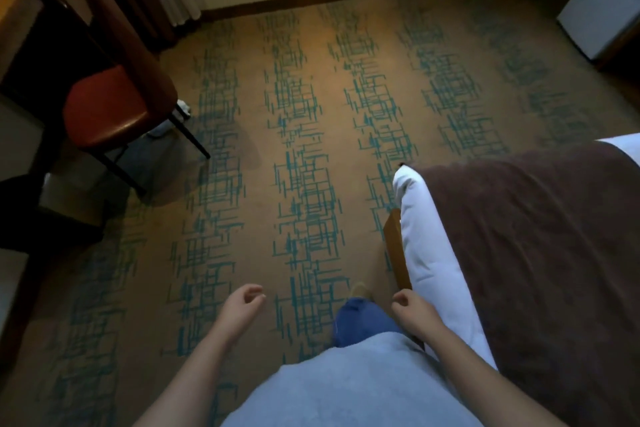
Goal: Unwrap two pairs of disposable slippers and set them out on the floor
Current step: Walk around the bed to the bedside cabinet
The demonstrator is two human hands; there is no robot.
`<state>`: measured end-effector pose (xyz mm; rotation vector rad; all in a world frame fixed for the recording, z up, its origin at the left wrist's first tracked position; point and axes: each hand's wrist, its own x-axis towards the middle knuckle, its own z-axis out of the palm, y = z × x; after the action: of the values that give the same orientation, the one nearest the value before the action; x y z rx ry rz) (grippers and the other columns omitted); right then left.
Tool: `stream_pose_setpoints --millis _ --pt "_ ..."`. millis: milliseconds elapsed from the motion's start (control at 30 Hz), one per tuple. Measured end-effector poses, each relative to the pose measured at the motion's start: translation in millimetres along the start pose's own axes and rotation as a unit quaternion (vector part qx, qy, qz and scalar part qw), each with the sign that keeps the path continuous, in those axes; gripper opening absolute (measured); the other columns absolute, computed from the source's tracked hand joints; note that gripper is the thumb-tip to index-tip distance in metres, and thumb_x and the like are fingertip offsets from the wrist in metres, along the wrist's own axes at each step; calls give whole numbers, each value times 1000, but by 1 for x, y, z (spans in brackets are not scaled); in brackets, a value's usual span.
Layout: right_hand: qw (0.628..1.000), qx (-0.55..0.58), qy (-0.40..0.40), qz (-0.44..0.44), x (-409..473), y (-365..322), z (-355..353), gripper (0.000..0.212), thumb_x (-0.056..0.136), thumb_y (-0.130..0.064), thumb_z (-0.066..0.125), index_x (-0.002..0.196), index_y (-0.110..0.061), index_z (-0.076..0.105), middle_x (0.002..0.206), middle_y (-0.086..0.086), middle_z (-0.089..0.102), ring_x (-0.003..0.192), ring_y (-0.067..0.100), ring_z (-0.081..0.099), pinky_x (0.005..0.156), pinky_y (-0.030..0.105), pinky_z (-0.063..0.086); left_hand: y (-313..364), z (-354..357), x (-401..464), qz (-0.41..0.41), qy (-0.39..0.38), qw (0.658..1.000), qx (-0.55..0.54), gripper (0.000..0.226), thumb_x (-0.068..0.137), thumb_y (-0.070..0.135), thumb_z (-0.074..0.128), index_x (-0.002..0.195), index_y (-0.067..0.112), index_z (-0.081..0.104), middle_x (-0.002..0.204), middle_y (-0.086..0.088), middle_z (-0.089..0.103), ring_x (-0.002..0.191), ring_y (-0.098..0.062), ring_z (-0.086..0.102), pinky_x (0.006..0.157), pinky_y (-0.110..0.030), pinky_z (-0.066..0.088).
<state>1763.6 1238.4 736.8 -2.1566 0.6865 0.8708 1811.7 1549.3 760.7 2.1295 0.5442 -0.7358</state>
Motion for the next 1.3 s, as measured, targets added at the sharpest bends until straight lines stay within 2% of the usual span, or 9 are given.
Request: stream_pose_setpoints --millis 100,233,367,533,800,1000,1067,1167,1300 --pt "1000 22 11 -17 42 -38 -49 29 89 -19 46 113 -9 58 116 15 64 105 29 59 87 34 47 41 -5 37 -14 13 1000 7 25 89 10 56 112 4 61 111 -19 65 100 -30 63 84 -33 46" --pt "999 6 10 -34 92 -86 -112 36 89 -24 46 123 -15 55 127 11 60 115 28 55 84 27 41 94 -3 83 -25 24 999 -9 24 89 4 54 111 -3 60 111 -25 65 105 -36 61 95 -43 47" --pt "999 33 28 -20 133 -121 -155 38 87 -23 47 124 -18 55 118 10 65 106 27 59 75 24 37 136 8 120 -33 12 999 -23 25 88 2 53 112 -5 59 110 -27 64 102 -36 61 91 -41 47" --pt "997 68 41 20 184 -144 -191 35 88 -21 47 122 -16 57 128 14 59 118 30 52 93 29 41 189 10 192 -26 -31 999 -1 25 87 -2 53 111 -10 57 110 -31 63 101 -37 60 93 -45 47" --pt "986 115 49 107 238 -189 -235 34 88 -21 50 121 -15 55 130 14 57 118 28 53 89 25 41 333 -36 324 49 -99 987 120 28 87 6 55 113 -4 60 112 -25 66 104 -36 63 95 -43 49" --pt "966 191 92 146 278 -208 -260 20 86 -11 48 99 -7 61 107 16 65 99 26 59 71 26 37 455 -40 395 111 -119 966 200 31 88 18 54 116 6 60 111 -19 67 100 -31 64 89 -35 48" --pt "955 222 115 162 293 -208 -269 18 84 -7 49 94 1 62 99 21 66 100 36 60 76 36 45 485 -31 409 125 -129 964 196 31 88 19 54 116 8 60 111 -17 67 101 -30 64 92 -37 49" --pt "943 252 112 184 321 -204 -288 21 84 -4 49 98 8 59 98 29 64 97 41 61 83 41 48 525 -9 430 136 -145 959 200 29 88 20 53 115 10 60 110 -14 67 98 -28 64 89 -36 49" --pt "939 268 104 190 363 -193 -331 11 84 -7 51 86 -1 60 82 16 59 85 35 63 71 35 46 574 27 462 132 -169 952 220 29 89 18 52 116 9 59 108 -15 67 94 -28 66 90 -37 50"
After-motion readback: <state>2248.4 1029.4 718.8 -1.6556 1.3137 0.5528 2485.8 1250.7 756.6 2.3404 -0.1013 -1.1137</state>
